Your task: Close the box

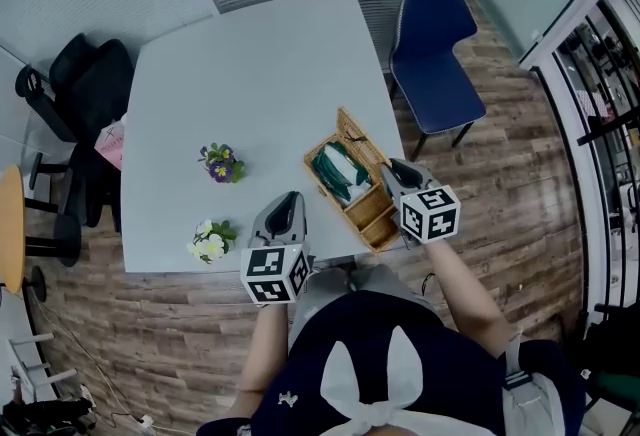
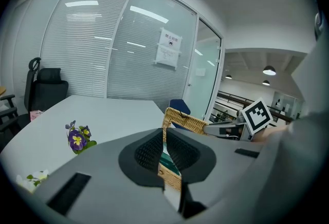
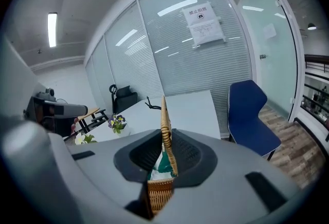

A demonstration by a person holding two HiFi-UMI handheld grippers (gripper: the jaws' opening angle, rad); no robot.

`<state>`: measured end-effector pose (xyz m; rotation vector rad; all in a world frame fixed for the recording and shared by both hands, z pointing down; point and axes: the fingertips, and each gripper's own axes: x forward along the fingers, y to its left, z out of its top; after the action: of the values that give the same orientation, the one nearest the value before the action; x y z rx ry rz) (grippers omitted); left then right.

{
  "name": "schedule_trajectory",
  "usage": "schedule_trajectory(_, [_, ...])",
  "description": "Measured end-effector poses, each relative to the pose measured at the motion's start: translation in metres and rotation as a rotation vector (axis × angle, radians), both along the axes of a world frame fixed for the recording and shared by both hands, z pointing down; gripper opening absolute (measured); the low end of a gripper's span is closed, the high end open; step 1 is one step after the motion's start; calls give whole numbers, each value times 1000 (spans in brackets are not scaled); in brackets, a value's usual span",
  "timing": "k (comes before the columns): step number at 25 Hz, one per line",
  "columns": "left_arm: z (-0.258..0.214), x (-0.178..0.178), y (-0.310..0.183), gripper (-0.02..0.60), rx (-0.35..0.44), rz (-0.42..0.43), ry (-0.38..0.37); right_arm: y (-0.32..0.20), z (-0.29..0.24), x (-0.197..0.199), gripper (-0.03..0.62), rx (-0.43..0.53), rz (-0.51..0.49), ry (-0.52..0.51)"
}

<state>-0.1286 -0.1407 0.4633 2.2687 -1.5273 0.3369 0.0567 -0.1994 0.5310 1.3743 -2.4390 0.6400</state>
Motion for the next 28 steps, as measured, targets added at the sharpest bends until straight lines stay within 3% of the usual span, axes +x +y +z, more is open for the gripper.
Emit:
schedule_trajectory(5, [0,-5,5,35,0,-2,-8,4,0,-8,63,31,-29,75])
schedule_trajectory(28, [5,-11,12,35,-11,-1,-9,17,0,-30,78,62,-109,195])
